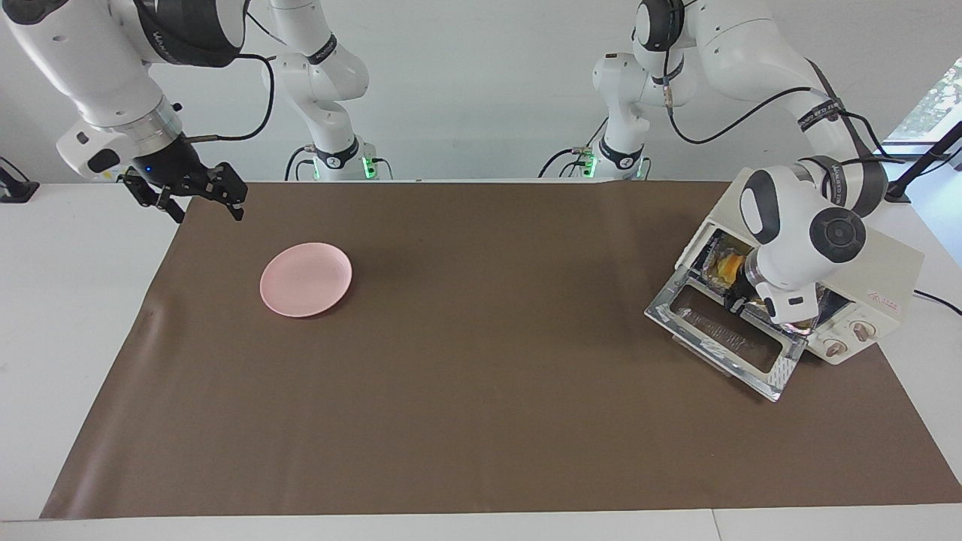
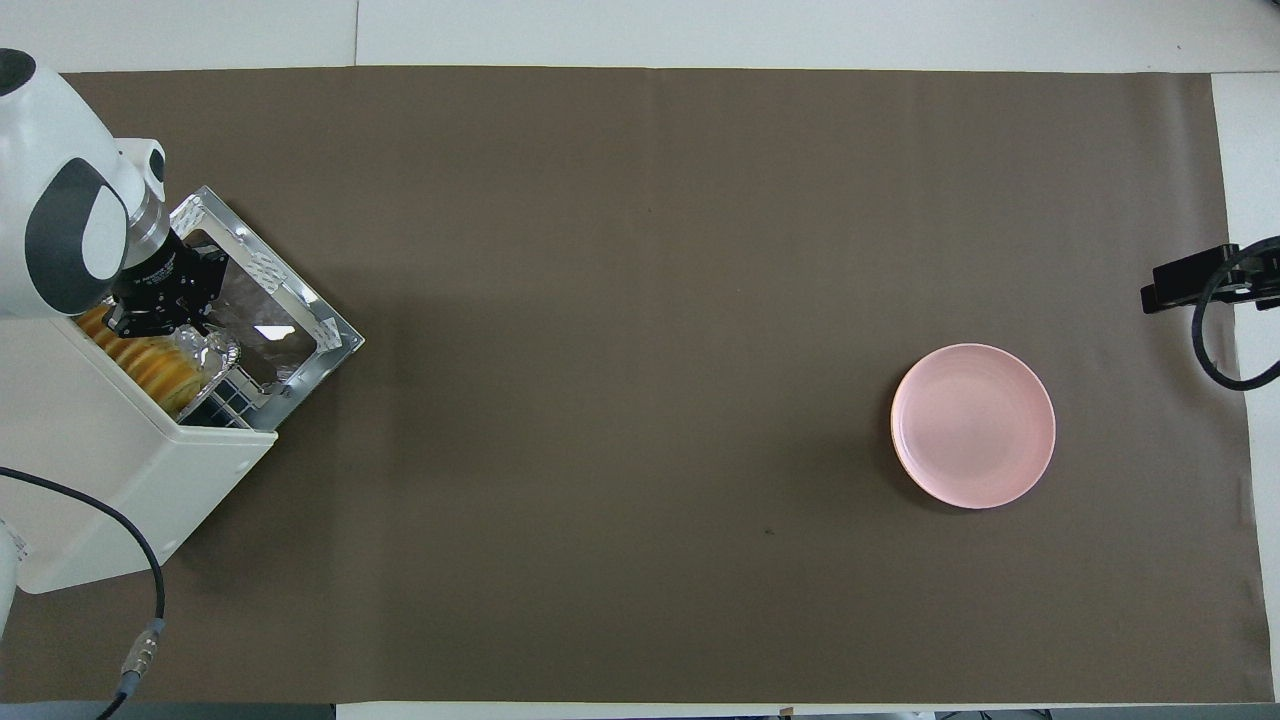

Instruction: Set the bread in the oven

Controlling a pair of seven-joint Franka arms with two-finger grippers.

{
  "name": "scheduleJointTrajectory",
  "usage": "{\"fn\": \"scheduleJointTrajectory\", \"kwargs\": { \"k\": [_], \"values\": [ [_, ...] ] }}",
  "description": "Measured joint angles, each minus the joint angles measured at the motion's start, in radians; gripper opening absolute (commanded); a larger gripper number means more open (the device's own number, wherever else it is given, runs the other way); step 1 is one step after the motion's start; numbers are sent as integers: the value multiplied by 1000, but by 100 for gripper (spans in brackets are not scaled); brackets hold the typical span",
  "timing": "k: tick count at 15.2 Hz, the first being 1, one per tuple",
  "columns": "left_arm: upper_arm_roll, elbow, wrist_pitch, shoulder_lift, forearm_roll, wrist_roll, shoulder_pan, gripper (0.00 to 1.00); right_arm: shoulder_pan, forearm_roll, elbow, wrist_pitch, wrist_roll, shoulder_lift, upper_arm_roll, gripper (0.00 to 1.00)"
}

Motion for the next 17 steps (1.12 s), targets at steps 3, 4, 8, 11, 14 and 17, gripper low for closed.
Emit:
{"fn": "scheduleJointTrajectory", "kwargs": {
  "k": [3, 4, 8, 11, 14, 17],
  "values": [
    [1, -3, 0, -3, 0, 0, 0, 0, 0, 0, 0, 0, 0, 0, 0, 100],
    [1, -3, 1, -3, 0, 0, 0, 0, 0, 0, 0, 0, 0, 0, 0, 100],
    [1, -8, 1, -3, 0, 40, 0, 29, 0, 0, 0, 0, 0, 0, 0, 100],
    [3, -11, 1, -3, 0, 118, 1, 74, 0, 0, 0, 0, 0, 0, 0, 100],
    [4, -11, 4, -5, 0, 137, 1, 100, 0, 0, 0, 0, 0, 0, 0, 100],
    [2, -11, 10, -9, 0, 138, -1, 100, 0, 0, 0, 0, 0, 0, 0, 100]
  ]
}}
